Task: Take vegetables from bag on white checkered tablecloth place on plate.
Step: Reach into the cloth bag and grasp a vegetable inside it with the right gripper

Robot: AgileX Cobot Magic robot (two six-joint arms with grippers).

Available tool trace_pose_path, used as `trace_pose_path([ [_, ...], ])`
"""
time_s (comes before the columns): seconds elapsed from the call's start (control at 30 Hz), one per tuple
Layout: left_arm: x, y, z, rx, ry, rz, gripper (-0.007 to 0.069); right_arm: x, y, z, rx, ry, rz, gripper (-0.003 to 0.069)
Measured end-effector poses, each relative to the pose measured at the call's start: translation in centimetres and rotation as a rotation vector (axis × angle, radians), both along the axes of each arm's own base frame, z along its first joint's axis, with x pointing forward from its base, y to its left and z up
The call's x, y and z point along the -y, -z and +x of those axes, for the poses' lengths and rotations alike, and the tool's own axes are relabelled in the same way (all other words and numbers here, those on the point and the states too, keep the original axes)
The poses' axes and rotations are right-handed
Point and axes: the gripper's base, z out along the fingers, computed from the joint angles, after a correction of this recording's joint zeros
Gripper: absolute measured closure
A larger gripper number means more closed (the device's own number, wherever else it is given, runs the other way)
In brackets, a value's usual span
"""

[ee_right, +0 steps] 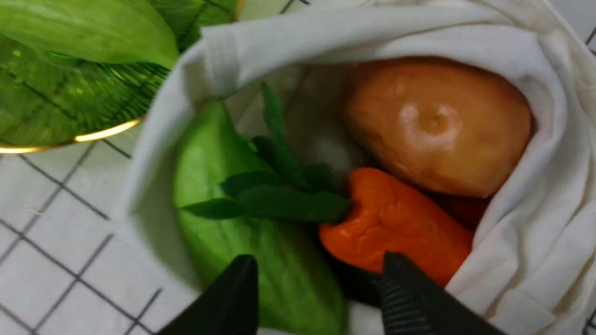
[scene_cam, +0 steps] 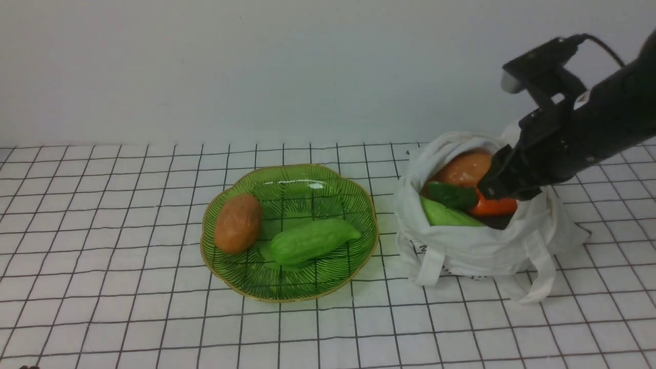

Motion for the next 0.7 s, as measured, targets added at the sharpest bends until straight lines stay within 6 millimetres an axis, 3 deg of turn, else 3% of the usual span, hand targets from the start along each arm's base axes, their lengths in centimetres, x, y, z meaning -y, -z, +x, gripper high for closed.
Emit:
trace_pose_path([
  [0.17,0.0,0.0,0.0,0.0,0.0,0.0,0.0633,0.1,2.7,1.9,0.002,0.013,-0.058,0.0138],
  [0.27,0.0,0.0,0.0,0.0,0.0,0.0,0.0633,0.0,3.8,2.7,0.008,0.017,-0.066,0.0086],
  [0.63,0.0,0.0,0.0,0.0,0.0,0.0,0.0633,-1.5,5.9,3.2,0.031,-0.097,-0.205,0.0071],
  [0.7,0.0,0.0,0.0,0.0,0.0,0.0,0.0633,-1.6,6.1,3.4,0.039,-0.107,-0.24,0.0095],
])
